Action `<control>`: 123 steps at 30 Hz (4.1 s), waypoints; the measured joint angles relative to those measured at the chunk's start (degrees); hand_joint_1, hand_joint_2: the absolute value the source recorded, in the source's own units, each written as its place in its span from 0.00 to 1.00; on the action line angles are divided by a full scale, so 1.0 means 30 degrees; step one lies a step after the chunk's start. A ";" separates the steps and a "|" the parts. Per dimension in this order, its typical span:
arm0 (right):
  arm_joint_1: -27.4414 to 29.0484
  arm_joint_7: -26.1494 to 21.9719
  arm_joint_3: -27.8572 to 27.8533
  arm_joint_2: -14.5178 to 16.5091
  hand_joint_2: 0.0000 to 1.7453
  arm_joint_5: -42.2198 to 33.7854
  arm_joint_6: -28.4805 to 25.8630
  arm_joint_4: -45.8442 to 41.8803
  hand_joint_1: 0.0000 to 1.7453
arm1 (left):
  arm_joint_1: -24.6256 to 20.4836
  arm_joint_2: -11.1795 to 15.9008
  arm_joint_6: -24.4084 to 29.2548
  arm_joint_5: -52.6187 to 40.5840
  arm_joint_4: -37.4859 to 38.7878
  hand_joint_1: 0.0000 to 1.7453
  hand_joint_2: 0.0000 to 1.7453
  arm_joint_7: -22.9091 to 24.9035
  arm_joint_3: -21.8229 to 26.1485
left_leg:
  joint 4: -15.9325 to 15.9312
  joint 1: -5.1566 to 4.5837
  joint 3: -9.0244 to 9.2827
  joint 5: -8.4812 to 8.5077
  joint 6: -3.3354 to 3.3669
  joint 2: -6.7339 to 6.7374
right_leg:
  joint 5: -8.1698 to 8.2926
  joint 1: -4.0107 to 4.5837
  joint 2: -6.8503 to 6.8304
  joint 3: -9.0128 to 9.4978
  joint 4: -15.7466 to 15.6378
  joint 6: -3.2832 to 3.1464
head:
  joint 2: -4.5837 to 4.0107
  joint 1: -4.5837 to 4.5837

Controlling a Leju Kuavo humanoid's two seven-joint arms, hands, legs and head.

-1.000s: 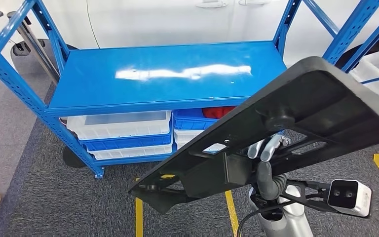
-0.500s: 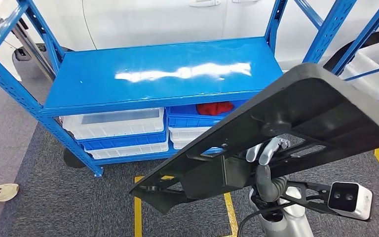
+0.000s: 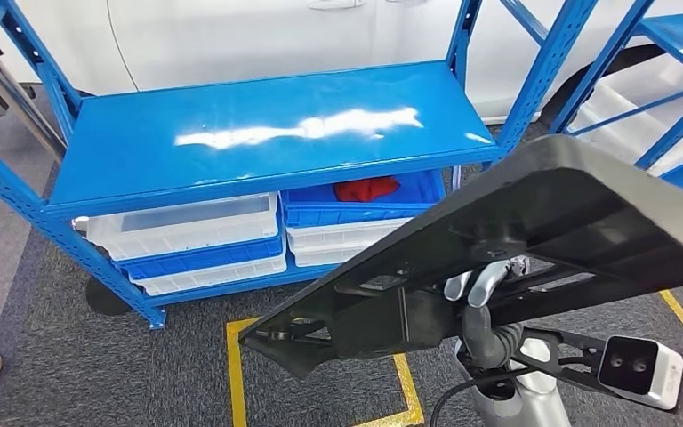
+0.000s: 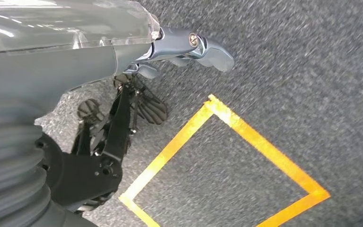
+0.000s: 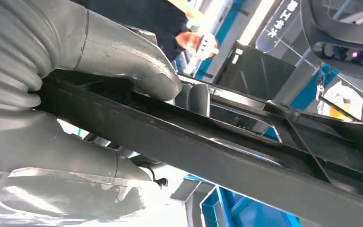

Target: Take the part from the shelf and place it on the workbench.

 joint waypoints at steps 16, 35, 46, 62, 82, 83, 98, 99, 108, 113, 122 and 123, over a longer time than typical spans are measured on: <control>0.1837 0.0000 0.2493 -0.0136 1.00 0.3486 -0.4530 -0.3307 1.00 | 0.0043 -0.0164 0.0559 0.0002 0.0000 0.00 1.00 0.0328 -0.1118 | 0.3296 -0.0117 -0.1249 -0.1239 -0.0574 -0.1111 | 0.1460 0.0294 0.1276 0.1489 -0.3600 -0.1084 | 0.0000 -0.0004; 0.1935 0.0004 0.4134 -0.1219 1.00 0.2845 -0.4936 -0.4359 1.00 | 0.0051 -0.0334 0.0563 0.0000 0.0015 0.00 1.00 0.0763 -0.2333 | 0.0228 -0.0281 0.0099 -0.0290 -0.0255 0.0848 | 0.1144 0.0297 -0.1055 0.1681 -0.3631 -0.0498 | 0.0000 0.0000; 0.1168 0.0015 0.5539 -0.0816 1.00 0.3672 -0.4597 -0.4093 1.00 | 0.0180 -0.0028 0.1042 -0.0002 0.0015 0.00 1.00 0.0339 -0.1552 | 0.3896 -0.0120 -0.1402 -0.1635 -0.0773 -0.0905 | 0.1472 0.0207 0.1184 0.1515 -0.3655 -0.1122 | 0.0000 0.0000; -0.0677 0.0031 0.7901 0.0118 1.00 0.2909 -0.3074 -0.2753 1.00 | 0.0009 -0.0319 0.3597 0.0000 0.0007 0.00 1.00 -0.0228 0.1520 | 0.0155 -0.0065 0.0187 -0.0307 0.0053 0.0412 | 0.0721 0.0072 -0.0451 0.0277 -0.1105 -0.0205 | 0.0000 0.0000; -0.3723 0.0246 1.1187 0.0341 1.00 0.1642 -0.7745 -0.0818 1.00 | -0.0062 -0.0559 0.4852 -0.0004 -0.0011 0.00 1.00 0.0180 0.2477 | 0.0529 0.0054 -0.0064 -0.0372 -0.0502 -0.1922 | 0.1658 0.0176 0.2332 0.1112 -0.3505 -0.0574 | 0.0000 -0.0005; -0.3679 0.0253 1.1251 0.0303 1.00 0.1775 -0.7797 -0.0798 1.00 | -0.0083 -0.0557 0.4535 -0.0002 -0.0013 0.00 1.00 0.0027 0.2463 | 0.0459 0.0066 -0.0042 -0.0312 -0.0373 -0.1718 | 0.1637 0.0169 0.2282 0.1061 -0.3461 -0.0478 | 0.0000 -0.0004; -0.2366 0.0000 0.8078 -0.0623 1.00 0.3082 -0.6234 -0.0299 1.00 | -0.0013 -0.0475 0.0561 0.0009 -0.0015 0.00 1.00 -0.0346 0.0689 | 0.0317 -0.0259 0.0149 -0.0487 -0.0397 0.1355 | 0.1488 0.0436 -0.0777 0.1211 -0.3682 -0.0822 | 0.0000 0.0002; -0.2218 0.0000 0.7807 -0.0692 1.00 0.3140 -0.6258 -0.0290 1.00 | -0.0056 -0.0463 0.0527 0.0007 -0.0015 0.00 1.00 -0.0302 0.0539 | 0.0502 -0.0228 0.0103 -0.0674 -0.0495 0.1093 | 0.1552 0.0374 -0.0554 0.1225 -0.3767 -0.0910 | 0.0000 0.0000; -0.1450 0.0024 0.6326 -0.0794 1.00 0.3856 -0.6296 0.0056 1.00 | -0.0026 -0.0432 0.0497 0.0013 -0.0013 0.00 1.00 0.0088 0.0005 | 0.3049 -0.0012 -0.1242 -0.1088 -0.0735 -0.1209 | 0.1661 0.0193 0.1534 0.1238 -0.3698 -0.1023 | 0.0000 0.0000; -0.0904 0.0016 0.5076 -0.0758 1.00 0.4067 -0.6064 -0.0015 1.00 | -0.0060 -0.0441 0.0621 -0.0007 -0.0007 0.00 1.00 0.0463 -0.0073 | 0.0635 0.0003 -0.0218 -0.0359 -0.0400 -0.1822 | 0.1705 0.0142 0.2406 0.0899 -0.3449 -0.0411 | 0.0000 -0.0002; -0.0302 0.0044 0.3825 -0.0417 1.00 0.4186 -0.5298 -0.0265 1.00 | 0.0036 -0.0434 0.0947 0.0000 -0.0007 0.00 1.00 0.0574 -0.0060 | 0.0413 -0.0209 -0.0142 -0.0270 0.0161 0.0232 | 0.0103 0.0063 0.0011 -0.0934 0.0638 -0.0079 | 0.0000 0.0000; -0.0229 0.0058 0.3746 -0.0377 1.00 0.4232 -0.5263 -0.0369 1.00 | 0.0024 -0.0435 0.0962 0.0000 -0.0007 0.00 1.00 0.0574 -0.0055 | 0.0412 -0.0230 -0.0104 -0.0295 0.0128 0.0417 | 0.0659 0.0116 -0.0364 -0.0142 -0.0785 -0.0188 | 0.0000 0.0000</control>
